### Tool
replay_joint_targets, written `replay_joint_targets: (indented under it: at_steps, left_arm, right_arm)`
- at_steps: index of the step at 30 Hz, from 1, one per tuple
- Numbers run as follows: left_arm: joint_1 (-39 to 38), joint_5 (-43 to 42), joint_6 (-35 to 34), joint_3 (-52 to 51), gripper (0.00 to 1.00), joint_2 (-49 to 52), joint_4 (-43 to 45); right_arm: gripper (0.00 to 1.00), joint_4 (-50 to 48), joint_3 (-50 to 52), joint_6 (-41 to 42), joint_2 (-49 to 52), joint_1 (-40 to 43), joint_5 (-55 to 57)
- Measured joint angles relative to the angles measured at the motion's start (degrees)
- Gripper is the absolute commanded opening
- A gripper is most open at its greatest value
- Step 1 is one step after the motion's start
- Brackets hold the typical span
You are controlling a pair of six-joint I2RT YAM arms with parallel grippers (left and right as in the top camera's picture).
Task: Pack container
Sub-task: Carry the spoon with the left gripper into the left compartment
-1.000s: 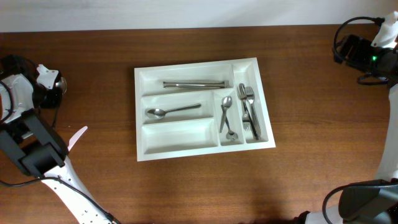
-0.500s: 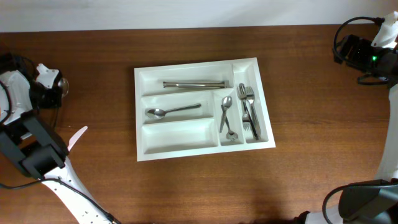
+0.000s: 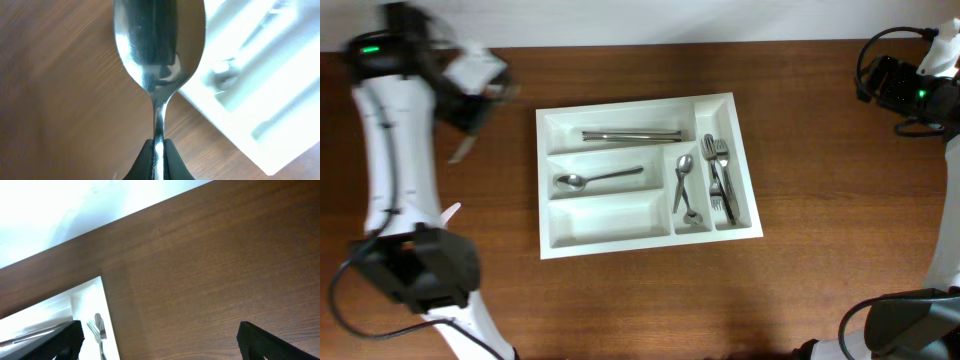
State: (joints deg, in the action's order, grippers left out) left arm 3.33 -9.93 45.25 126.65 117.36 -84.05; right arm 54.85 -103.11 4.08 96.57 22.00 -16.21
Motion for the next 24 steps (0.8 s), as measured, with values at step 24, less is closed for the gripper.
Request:
replay_joint_targets:
  at_steps: [24]
  left_arm:
    - [-24.06,5.29,24.5,-21.09,0.08,4.07,16.0]
  right_arm:
    - [0.99,0.0,-0.02,-0.02,0.0,0.0,-0.02]
